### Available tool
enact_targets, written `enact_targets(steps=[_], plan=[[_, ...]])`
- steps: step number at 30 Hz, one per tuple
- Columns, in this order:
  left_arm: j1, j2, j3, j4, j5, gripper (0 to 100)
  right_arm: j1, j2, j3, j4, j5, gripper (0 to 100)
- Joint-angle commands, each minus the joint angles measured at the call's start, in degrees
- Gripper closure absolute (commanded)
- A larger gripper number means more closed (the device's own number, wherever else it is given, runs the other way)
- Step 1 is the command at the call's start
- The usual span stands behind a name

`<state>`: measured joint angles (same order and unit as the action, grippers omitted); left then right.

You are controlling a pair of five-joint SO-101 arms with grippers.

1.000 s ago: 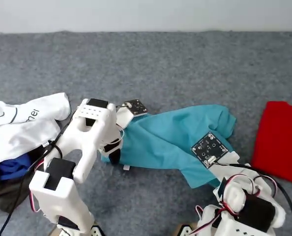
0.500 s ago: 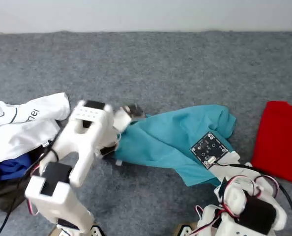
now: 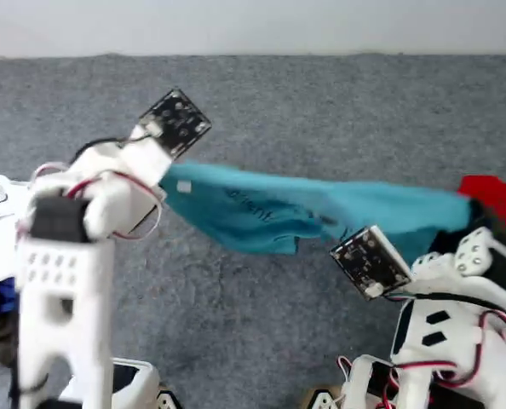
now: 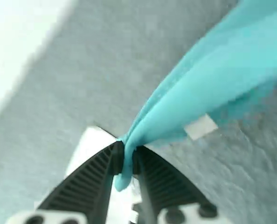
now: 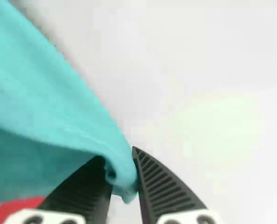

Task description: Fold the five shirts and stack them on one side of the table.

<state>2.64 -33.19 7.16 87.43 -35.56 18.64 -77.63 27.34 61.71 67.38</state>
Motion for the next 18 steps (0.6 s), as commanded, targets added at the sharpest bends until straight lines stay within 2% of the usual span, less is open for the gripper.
enact_targets(steps=[1,7,10,15,18], plan=[[-0.9,-6.9,-2.9,-4.3,0.4,99,-0.3,0.0,-2.3,-14.3,2.5,98.8],[-3.7,-15.6,-3.5,-18.4,0.2,99,0.0,6.1,-2.7,-32.0,4.8,98.8],[-3.7,-18.4,-3.6,-21.0,-3.8,99,-0.1,10.3,-4.3,-39.7,4.8,98.8],[-3.7,-22.6,-3.6,-20.7,-10.5,99,-0.3,17.8,-13.5,-42.5,4.6,98.8],[-3.8,-25.4,-3.6,-20.7,-12.5,99,0.0,20.8,-19.9,-40.7,1.5,98.8]])
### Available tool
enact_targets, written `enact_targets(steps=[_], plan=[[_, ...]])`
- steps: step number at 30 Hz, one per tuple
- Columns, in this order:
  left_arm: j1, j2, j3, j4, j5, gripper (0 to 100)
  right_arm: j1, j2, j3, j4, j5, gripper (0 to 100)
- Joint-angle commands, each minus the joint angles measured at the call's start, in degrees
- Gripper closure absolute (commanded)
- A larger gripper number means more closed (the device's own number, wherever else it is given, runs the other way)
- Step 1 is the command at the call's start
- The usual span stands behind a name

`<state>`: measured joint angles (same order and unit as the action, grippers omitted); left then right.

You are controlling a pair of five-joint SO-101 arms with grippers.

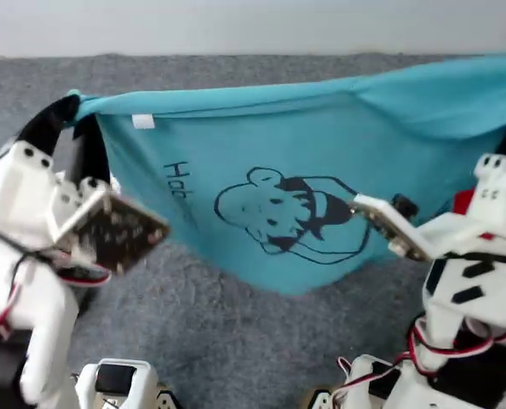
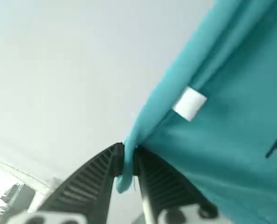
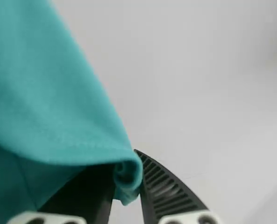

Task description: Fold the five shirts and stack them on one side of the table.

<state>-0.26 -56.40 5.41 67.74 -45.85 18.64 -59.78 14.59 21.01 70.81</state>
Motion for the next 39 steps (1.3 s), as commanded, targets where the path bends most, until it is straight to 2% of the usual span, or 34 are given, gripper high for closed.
enact_targets(steps=[1,5,10,15,21,26,29,33,39], plan=[[-0.9,-3.0,-1.8,-1.1,-2.5,99,0.0,3.1,-9.4,2.3,-2.5,98.8],[-1.4,-6.7,-1.8,-1.1,-2.7,99,0.0,3.1,-18.0,14.5,-5.7,98.8],[-8.2,-10.7,-1.8,-1.1,-2.7,99,0.3,2.2,-25.8,26.2,-6.9,98.8],[-11.2,-14.6,-1.5,-0.6,-2.6,99,2.0,-1.4,-26.0,31.0,-8.1,98.8],[-11.1,-13.4,-0.5,7.2,-2.7,99,1.6,-1.9,-24.9,34.6,-8.2,98.8],[-11.1,-8.3,6.2,7.8,-2.8,99,-0.7,0.6,-14.0,33.0,-7.9,98.8],[-10.6,-3.3,10.2,4.8,-2.8,99,-3.4,2.2,-6.2,31.7,-7.9,98.8],[-9.7,6.2,14.6,-2.0,-2.8,99,-8.1,4.9,4.3,25.0,-7.8,98.8],[-7.7,22.4,15.3,-16.8,-2.8,99,-12.6,13.7,14.8,6.4,-7.8,98.8]])
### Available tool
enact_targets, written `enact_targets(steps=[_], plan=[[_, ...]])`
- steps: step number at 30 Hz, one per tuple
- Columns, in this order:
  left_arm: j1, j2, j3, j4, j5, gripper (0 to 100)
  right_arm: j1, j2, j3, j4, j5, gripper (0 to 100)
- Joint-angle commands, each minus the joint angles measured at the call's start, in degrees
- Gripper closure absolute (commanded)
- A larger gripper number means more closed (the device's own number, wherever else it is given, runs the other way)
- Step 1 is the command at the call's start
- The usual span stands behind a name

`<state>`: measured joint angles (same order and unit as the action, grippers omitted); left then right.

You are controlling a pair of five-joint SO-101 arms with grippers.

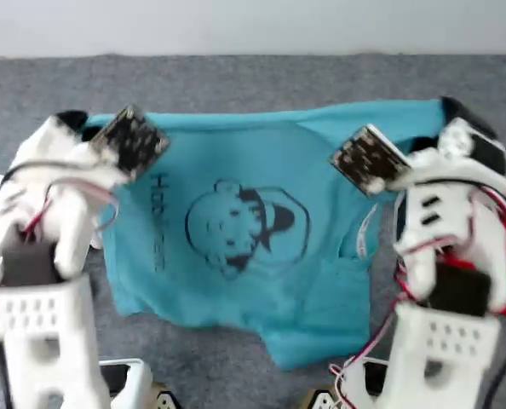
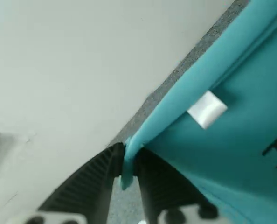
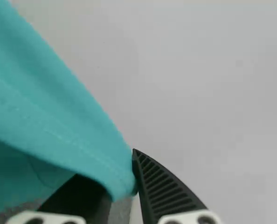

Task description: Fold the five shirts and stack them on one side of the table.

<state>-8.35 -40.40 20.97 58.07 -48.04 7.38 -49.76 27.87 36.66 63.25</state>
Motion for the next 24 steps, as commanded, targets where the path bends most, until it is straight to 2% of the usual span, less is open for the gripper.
enact_targets(steps=[1,8,15,19,22,24], plan=[[1.0,8.9,-0.3,-9.5,-0.6,99,-2.0,5.9,1.6,-11.9,-0.3,98.8],[2.5,23.1,-5.5,-21.5,-3.2,99,-5.1,23.6,-5.6,-26.7,4.2,98.8],[2.5,38.3,-20.8,-22.4,-7.5,99,-5.8,40.9,-21.5,-30.0,6.7,98.8],[3.0,43.8,-25.4,-20.0,-9.1,99,-5.8,47.3,-27.7,-29.6,6.7,98.8],[4.7,44.2,-25.6,-13.3,-9.9,99,-5.8,48.5,-28.1,-28.6,6.6,98.8],[6.1,44.2,-25.6,-7.6,-9.9,99,-5.8,48.4,-28.2,-23.3,6.5,98.8]])
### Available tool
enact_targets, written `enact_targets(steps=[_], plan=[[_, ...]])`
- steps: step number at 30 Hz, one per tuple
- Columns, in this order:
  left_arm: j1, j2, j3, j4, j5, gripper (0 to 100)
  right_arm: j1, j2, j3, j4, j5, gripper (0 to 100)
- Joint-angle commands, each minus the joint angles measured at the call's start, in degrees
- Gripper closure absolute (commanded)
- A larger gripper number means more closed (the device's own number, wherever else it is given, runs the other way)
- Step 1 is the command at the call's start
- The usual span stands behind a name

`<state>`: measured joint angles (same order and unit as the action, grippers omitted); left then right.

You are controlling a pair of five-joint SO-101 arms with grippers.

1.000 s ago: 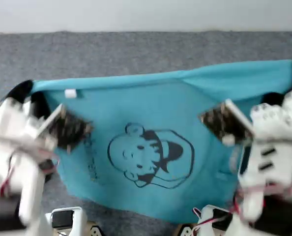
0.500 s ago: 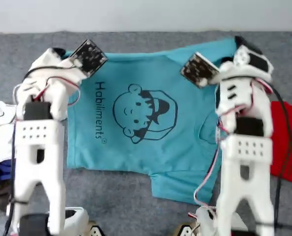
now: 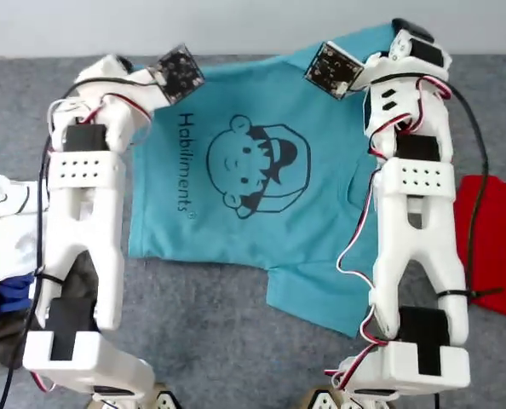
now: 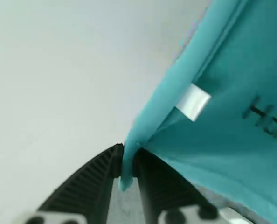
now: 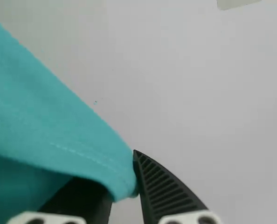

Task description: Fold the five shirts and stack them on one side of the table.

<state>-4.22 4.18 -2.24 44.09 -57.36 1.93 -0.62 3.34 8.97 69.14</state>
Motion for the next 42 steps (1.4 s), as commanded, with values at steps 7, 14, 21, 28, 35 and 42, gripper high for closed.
enact_targets(steps=[7,14,21,28,35,42], plan=[[3.4,-0.1,-2.4,22.7,-0.5,99,0.2,-5.5,-3.6,33.3,0.4,98.8],[1.8,1.8,-2.2,33.6,-0.4,99,0.2,-8.4,-3.6,58.6,-8.2,98.8],[0.7,7.1,-2.2,42.3,-0.4,99,0.0,-8.1,-3.6,77.8,-14.2,98.7],[0.9,15.6,-2.2,45.3,-0.4,99,-0.8,-8.0,-0.3,87.7,-15.2,98.7],[1.1,18.6,-2.6,46.0,4.4,98,-1.6,-8.6,7.9,88.2,-15.4,98.7],[-0.8,18.5,-3.6,48.0,8.4,90,-1.8,-8.7,7.8,93.1,-15.1,91.8]])
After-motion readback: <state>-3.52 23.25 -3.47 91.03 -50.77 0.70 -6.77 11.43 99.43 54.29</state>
